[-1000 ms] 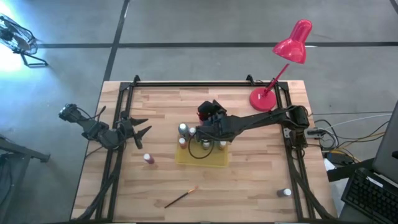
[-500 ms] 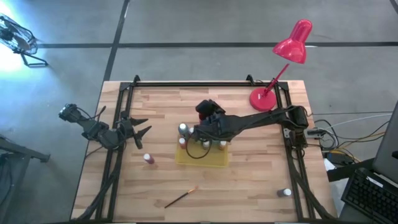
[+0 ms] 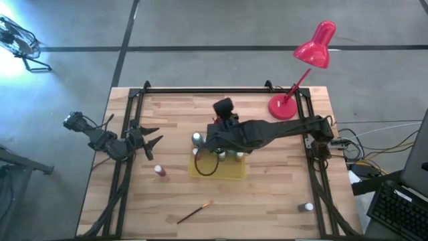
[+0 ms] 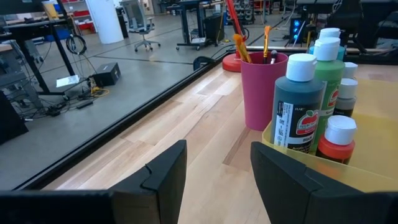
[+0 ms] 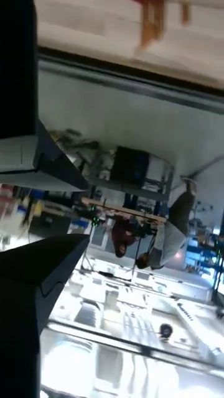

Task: Pick & Place Paint Supplies
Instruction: Put the small blue paint bottle into the yellow bin

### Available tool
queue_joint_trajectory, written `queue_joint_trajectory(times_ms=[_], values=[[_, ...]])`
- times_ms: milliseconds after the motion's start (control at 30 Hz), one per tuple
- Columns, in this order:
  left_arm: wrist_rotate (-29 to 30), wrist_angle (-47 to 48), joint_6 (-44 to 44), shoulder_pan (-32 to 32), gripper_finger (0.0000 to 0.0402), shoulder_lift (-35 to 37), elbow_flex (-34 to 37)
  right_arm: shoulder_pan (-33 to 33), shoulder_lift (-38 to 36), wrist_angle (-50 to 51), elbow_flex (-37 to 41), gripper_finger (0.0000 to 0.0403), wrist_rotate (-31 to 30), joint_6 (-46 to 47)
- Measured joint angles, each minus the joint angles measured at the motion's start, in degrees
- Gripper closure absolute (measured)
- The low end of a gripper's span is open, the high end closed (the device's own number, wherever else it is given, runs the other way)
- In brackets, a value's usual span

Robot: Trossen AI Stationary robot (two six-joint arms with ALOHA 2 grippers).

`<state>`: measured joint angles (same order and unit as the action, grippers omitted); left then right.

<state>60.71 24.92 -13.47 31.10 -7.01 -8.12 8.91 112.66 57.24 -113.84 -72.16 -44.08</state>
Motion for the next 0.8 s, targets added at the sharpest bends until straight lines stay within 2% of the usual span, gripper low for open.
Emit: queue_joint_trajectory(times_ms=[300,533,633,800], values=[[0.0,0.0,0.0,0.0,0.0217,0.0,0.0,4.3,-1.2,18.9,-16.1,0.0314,0.0,21.9],[0.0,0.0,0.0,0.0,0.0217,0.0,0.0,8.4,-3.7,31.8,-20.9,0.0331,2.0,41.7],[0.0,0.0,0.0,0.0,0.0217,0.0,0.0,9.8,-5.5,32.8,-20.9,0.0335,9.4,49.5],[0.0,0.0,0.0,0.0,0.0217,0.0,0.0,11.2,-7.8,32.8,-20.9,0.0324,28.8,60.7]])
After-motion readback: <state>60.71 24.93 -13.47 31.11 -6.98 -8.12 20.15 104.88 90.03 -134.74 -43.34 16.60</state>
